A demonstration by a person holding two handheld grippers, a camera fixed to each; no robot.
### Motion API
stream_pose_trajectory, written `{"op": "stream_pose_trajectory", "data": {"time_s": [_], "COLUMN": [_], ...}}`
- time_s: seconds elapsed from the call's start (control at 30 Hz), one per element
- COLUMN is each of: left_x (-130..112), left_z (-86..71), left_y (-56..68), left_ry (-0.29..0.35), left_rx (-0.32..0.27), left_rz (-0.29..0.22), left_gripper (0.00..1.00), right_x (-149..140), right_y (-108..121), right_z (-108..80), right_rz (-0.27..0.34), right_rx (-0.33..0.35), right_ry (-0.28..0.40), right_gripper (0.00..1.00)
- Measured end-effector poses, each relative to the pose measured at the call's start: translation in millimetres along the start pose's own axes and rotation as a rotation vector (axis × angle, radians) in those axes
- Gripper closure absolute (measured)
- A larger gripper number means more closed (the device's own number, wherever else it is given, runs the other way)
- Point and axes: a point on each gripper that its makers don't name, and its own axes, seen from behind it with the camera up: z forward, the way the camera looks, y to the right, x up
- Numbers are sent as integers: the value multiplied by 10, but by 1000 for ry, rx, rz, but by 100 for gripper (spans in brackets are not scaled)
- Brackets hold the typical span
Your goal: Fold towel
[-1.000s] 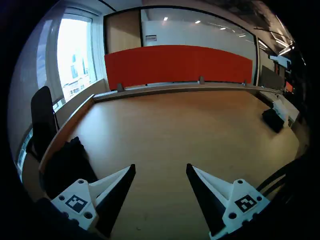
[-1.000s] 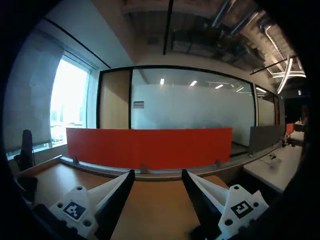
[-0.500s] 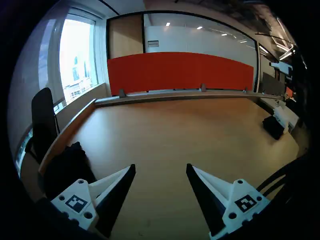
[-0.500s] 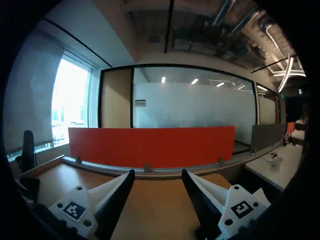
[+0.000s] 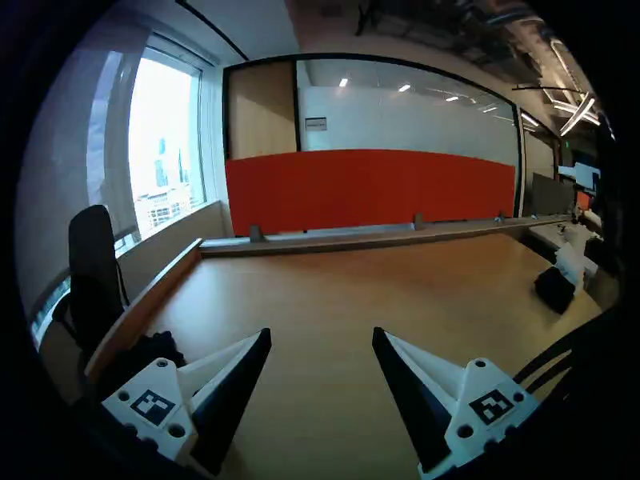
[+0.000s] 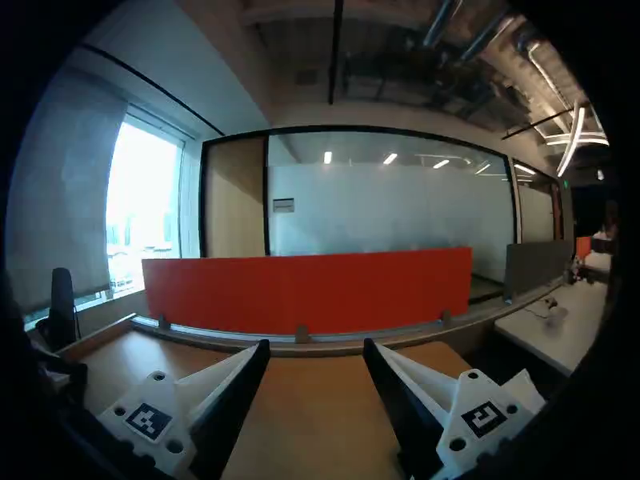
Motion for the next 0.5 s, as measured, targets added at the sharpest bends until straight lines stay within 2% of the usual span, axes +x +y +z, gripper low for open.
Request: {"op": "stream_pose_trajectory", "data": {"time_s": [0.37,0.5], "left_x": [674,782], "left_z": [172,202], "left_y": [-258,-311], "left_ry": [153,183], "left_rx": [53,70], "left_rz": [-19,-15], "left_gripper": [6,6], "right_x": [5,-28], "right_y": [-16,-33], "right_z": [-34,-25], "right_rz": [-16,-22], "right_rx": [-9,-7], "right_ry": [-11,-21], "right_gripper": [10,10]}}
